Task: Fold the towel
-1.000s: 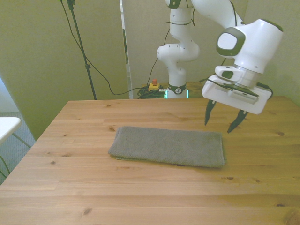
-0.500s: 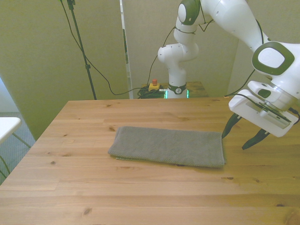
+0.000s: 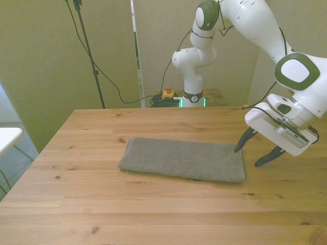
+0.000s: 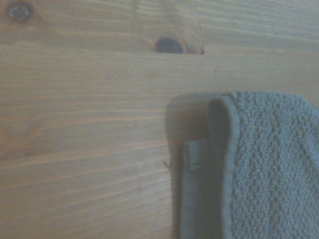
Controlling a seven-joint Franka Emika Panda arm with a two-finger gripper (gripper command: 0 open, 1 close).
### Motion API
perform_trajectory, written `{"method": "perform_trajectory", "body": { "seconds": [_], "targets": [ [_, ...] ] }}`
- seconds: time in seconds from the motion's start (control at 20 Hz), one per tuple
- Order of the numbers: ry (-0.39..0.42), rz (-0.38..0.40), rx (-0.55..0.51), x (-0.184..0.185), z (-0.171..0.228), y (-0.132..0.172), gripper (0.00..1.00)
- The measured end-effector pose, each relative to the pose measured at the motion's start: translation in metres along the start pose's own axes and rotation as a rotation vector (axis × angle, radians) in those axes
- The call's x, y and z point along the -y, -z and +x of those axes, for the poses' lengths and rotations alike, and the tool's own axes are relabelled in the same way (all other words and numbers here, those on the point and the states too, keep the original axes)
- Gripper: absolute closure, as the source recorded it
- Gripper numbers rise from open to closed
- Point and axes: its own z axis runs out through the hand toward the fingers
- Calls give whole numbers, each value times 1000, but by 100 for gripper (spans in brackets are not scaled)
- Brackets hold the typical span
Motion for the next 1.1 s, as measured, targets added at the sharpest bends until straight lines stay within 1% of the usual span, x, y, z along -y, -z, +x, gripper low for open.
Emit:
{"method": "perform_trajectory", "body": {
  "seconds": [0.15, 0.4, 0.45, 0.55, 0.8, 1.1],
  "targets": [
    [-9, -10, -1, -2, 6, -5, 0],
    [-23, -51, 3, -11, 21, -19, 0],
    [-24, -56, 5, -13, 24, -22, 100],
    [-27, -61, 10, -17, 30, -28, 100],
    [-29, -30, 22, -30, 44, -38, 100],
    [-21, -27, 33, -42, 48, -50, 100]
  ]
}}
